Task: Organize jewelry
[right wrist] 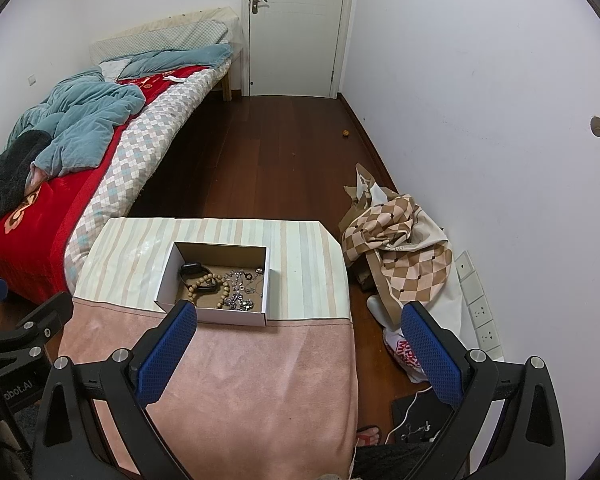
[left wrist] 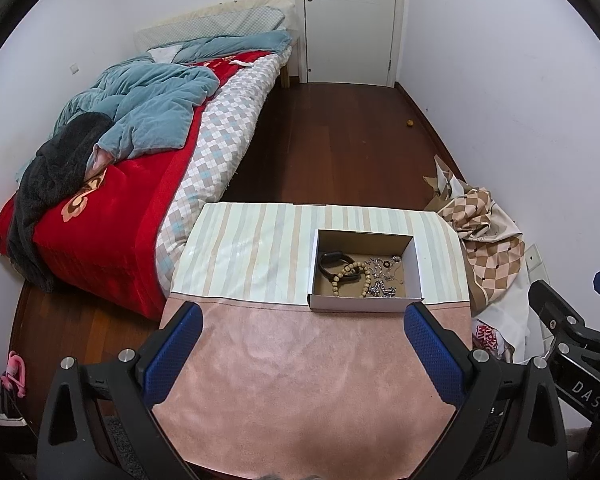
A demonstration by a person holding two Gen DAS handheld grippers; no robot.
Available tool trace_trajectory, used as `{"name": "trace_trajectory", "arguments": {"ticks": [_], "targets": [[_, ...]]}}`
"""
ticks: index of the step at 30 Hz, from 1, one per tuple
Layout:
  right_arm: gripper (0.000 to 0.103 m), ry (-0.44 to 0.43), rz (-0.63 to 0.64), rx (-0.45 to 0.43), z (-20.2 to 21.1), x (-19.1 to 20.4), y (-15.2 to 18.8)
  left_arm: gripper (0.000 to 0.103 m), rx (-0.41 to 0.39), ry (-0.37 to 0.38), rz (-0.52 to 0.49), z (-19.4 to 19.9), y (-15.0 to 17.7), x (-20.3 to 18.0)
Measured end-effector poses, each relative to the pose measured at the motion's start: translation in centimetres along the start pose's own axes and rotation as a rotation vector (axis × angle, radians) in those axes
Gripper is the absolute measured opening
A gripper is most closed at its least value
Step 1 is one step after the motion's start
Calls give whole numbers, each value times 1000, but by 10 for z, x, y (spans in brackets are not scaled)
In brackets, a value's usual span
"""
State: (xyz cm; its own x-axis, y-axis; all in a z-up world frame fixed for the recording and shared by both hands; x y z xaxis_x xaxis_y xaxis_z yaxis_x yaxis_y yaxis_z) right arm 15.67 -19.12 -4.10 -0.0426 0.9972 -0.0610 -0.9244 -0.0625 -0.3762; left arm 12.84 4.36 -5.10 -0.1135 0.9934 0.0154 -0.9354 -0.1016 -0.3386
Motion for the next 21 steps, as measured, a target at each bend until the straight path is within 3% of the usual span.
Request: {"name": "trace_trajectory", "arguments": {"ticks": [21], "targets": [[103,-2,0,0,1,-1,1,103,4,4,2,3,0,1]]}}
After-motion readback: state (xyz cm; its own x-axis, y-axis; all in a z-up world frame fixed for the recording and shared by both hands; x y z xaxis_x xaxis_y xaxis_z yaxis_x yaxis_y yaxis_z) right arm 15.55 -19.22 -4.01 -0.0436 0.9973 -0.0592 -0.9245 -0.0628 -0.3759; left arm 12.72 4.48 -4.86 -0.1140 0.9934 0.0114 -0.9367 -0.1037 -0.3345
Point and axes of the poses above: each gripper's, at about its wrist camera, not at the fingertips, and z roughly against the way its jaws point, x to its left, y to its underside, the point moved 8 cm from there along -z, roughly the way its jaws point, and after that the axes turned 15 degrees about x, right-handed, at the moved point
